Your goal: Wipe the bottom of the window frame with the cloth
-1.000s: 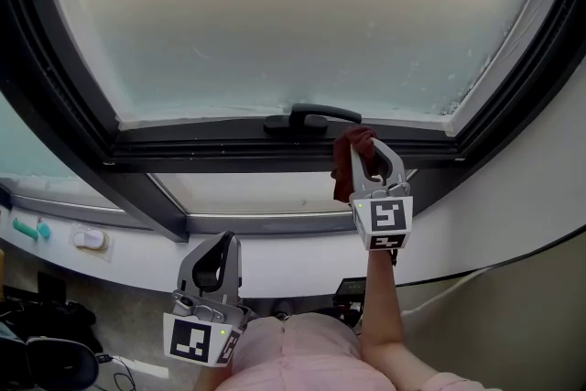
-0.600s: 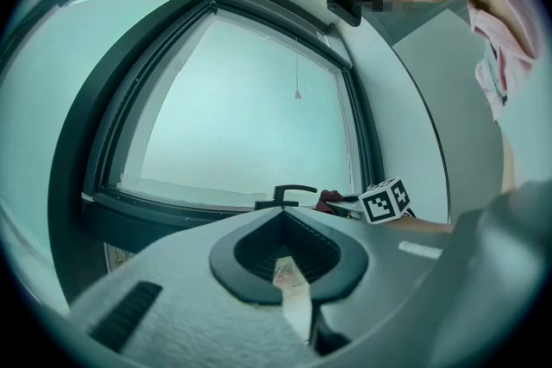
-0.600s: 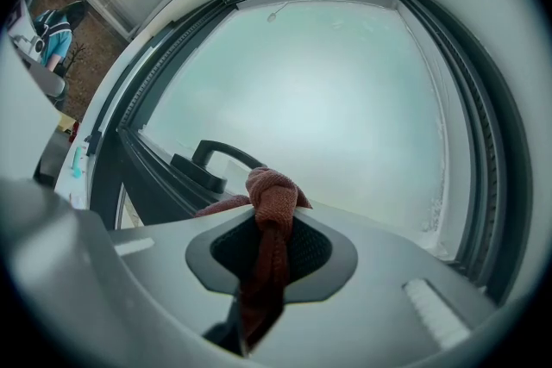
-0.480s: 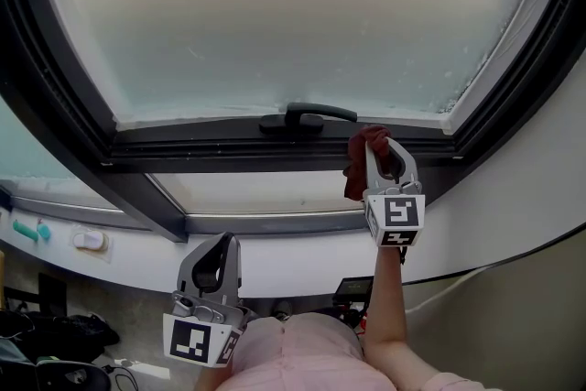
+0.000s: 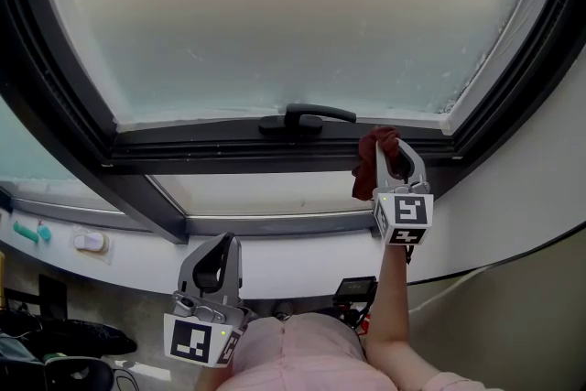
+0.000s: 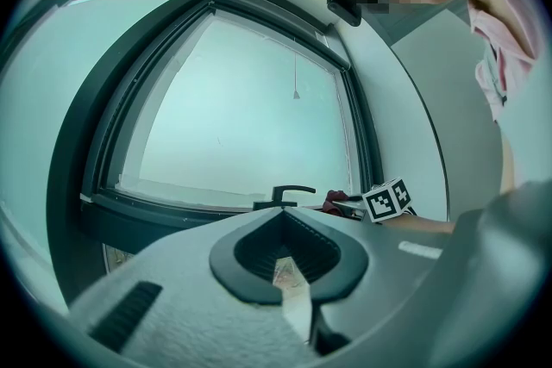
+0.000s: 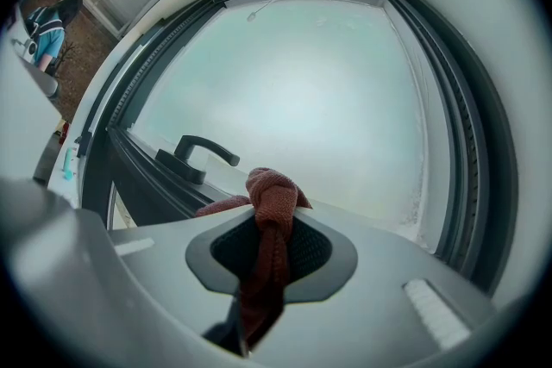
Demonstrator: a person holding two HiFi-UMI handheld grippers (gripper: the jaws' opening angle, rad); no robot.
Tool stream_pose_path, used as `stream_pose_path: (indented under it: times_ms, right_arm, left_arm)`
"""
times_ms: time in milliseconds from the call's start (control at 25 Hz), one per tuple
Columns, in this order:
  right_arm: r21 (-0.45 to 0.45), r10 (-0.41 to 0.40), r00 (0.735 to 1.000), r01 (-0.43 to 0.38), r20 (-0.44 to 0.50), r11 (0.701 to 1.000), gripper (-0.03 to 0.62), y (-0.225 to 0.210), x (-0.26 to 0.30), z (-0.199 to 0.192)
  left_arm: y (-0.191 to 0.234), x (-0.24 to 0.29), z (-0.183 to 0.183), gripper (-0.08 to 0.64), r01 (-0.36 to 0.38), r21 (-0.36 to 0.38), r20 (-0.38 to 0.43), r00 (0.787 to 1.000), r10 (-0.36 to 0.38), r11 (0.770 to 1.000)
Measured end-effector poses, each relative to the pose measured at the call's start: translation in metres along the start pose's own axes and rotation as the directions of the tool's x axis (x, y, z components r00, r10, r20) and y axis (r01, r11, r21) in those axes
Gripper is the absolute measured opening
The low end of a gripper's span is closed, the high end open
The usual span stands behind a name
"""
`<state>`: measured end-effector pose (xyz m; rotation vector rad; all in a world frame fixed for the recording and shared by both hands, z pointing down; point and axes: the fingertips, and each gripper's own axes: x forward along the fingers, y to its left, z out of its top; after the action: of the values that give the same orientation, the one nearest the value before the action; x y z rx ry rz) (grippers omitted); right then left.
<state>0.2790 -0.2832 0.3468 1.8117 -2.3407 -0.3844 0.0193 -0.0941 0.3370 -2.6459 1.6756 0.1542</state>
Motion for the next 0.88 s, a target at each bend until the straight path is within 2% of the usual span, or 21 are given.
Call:
stream_pose_path:
  times_ms: [280,600,880]
  right_arm:
    - [0.013,-0.026,1.000,0.026,-0.014,1.000,0.066,-0.020,-0.003,-0.006]
    - [0.027,-0.093,0.995,0.094,-0.026,0.995,0.066,-0.050,-0.009,-0.016]
    - [0.046,-0.092,0.995,0.094,-0.031,0.995,0.066,-0.053,-0.011,-0.017]
  left_arm:
    - [0.001,0.001,0.001,-0.002,0.002,-0.001,0.004,1.000,-0.002,1.000]
    - [0.003,0.001,0.001,-0.002,0.002,-0.020,0.008,1.000,-0.002,1.000]
    - [0.001,0.005,0.002,-0.002,0.010,-0.019,0.008,1.000,-0.010,1.000]
